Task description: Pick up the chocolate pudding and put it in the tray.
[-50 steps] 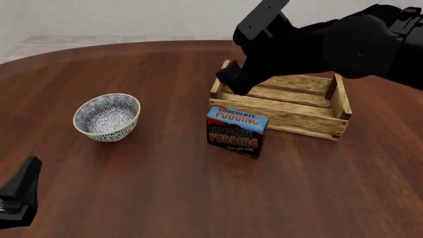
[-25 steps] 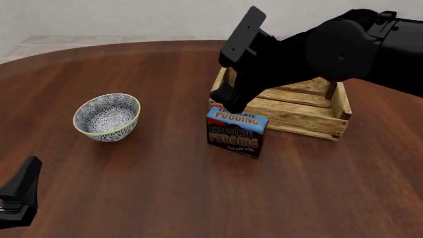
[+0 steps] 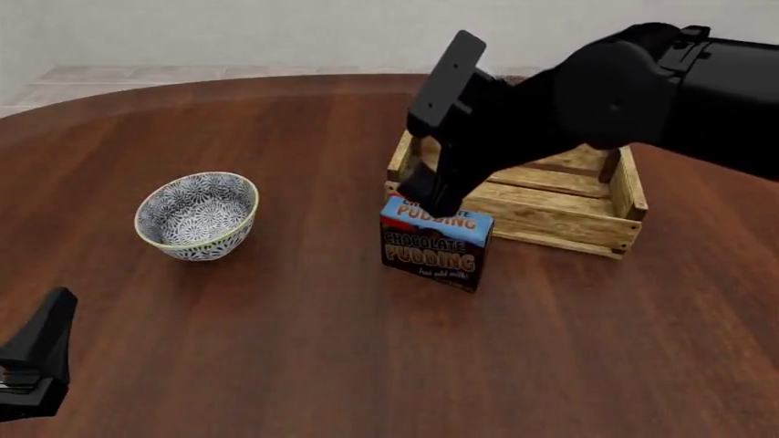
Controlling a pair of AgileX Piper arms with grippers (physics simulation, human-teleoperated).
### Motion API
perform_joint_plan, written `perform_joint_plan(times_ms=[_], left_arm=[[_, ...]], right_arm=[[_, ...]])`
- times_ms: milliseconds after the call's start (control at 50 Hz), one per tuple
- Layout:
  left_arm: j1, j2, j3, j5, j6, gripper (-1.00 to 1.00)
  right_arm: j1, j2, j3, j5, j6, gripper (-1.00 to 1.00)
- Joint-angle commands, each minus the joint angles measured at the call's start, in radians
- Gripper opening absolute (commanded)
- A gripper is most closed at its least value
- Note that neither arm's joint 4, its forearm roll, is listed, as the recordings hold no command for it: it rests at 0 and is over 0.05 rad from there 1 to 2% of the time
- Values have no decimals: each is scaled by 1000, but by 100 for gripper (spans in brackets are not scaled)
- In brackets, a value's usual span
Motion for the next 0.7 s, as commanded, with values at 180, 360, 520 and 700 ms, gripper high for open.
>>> perform_joint_plan(times_ms=[180,360,520,700], left_arm=[[0,0,0,0,0,100],[0,0,0,0,0,100],[0,0,0,0,0,100],[0,0,0,0,0,100]], right_arm=[[-16,20,22,-10,-4,100],[-41,31,21,-18,-9,100],[-57,43,27,-32,-5,100],[-63,51,36,-44,3,100]])
